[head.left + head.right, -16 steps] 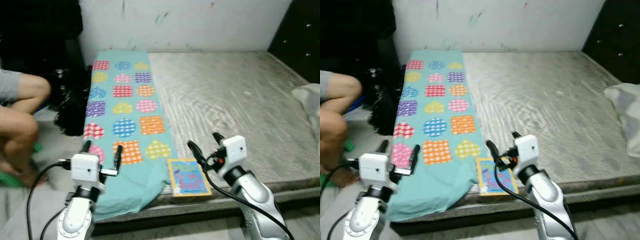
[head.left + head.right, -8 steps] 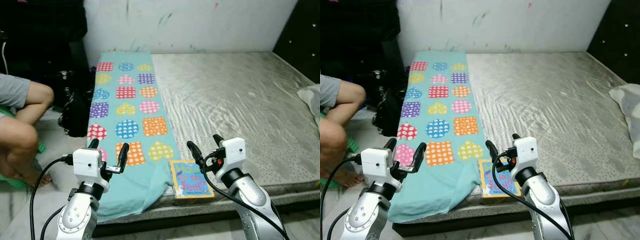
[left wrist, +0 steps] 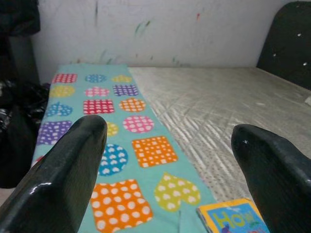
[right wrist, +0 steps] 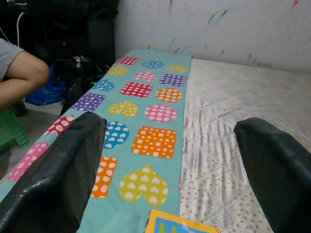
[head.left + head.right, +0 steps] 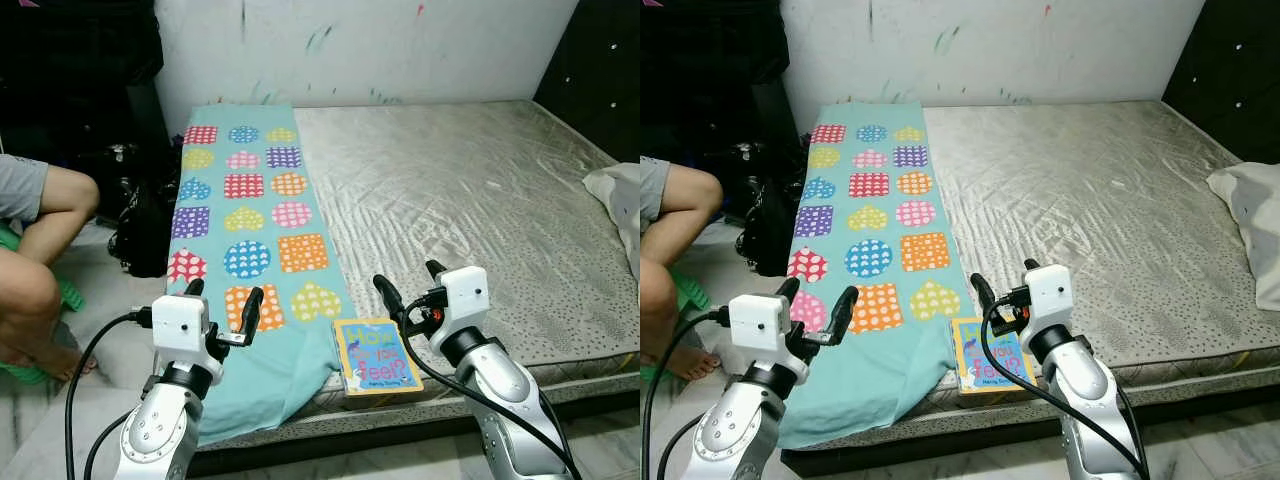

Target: Clean up the room

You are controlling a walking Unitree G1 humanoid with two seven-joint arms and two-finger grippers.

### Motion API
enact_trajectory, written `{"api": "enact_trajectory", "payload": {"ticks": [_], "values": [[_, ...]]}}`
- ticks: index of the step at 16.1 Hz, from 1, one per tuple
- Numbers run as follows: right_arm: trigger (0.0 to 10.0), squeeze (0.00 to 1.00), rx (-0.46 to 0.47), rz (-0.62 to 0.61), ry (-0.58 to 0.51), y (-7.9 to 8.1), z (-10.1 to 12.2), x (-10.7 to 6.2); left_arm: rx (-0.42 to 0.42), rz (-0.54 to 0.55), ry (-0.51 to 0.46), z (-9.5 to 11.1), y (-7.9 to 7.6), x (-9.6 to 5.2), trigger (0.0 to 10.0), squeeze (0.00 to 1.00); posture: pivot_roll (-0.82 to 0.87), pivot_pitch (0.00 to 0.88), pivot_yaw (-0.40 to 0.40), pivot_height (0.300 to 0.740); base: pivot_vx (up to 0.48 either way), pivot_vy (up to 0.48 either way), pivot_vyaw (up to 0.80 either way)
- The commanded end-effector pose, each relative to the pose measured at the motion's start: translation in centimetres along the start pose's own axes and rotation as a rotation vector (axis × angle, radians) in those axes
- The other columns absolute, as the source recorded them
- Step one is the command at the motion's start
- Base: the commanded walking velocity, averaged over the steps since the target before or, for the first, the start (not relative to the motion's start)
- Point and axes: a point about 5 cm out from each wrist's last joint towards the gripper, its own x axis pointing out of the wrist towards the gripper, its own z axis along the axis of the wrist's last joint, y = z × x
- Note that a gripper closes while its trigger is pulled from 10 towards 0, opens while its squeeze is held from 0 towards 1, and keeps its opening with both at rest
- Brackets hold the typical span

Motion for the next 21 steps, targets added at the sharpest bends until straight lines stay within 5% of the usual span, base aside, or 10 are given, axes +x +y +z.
{"api": "enact_trajectory", "payload": {"ticks": [1, 7, 13, 21], "values": [[10.0, 0.0, -0.006, -0.014, 0.003, -0.2, -0.02, 0.07, 0.01, 0.01, 0.005, 0.17, 0.02, 0.1, 10.0, 0.0, -0.11, 0.0, -0.027, 0.74, 0.0, 0.0, 0.0], [10.0, 0.0, -0.013, -0.017, 0.012, -0.17, -0.2, -0.21, -0.003, -0.025, 0.007, 0.25, -0.42, 0.21, 10.0, 0.0, -0.12, 0.0, -0.025, 0.74, 0.0, -0.246, 0.72], [10.0, 0.0, -0.028, -0.023, 0.016, -0.63, -0.11, 0.01, -0.01, -0.03, 0.01, 0.11, -0.54, 0.33, 10.0, 0.0, -0.13, 0.0, -0.029, 0.74, 0.0, -0.347, 0.0], [10.0, 0.0, -0.035, -0.026, 0.024, -0.56, -0.48, 0.04, -0.037, -0.082, -0.016, 0.48, -0.9, 0.5, 10.0, 0.0, -0.13, 0.0, -0.025, 0.74, 0.0, 0.0, 0.0]]}}
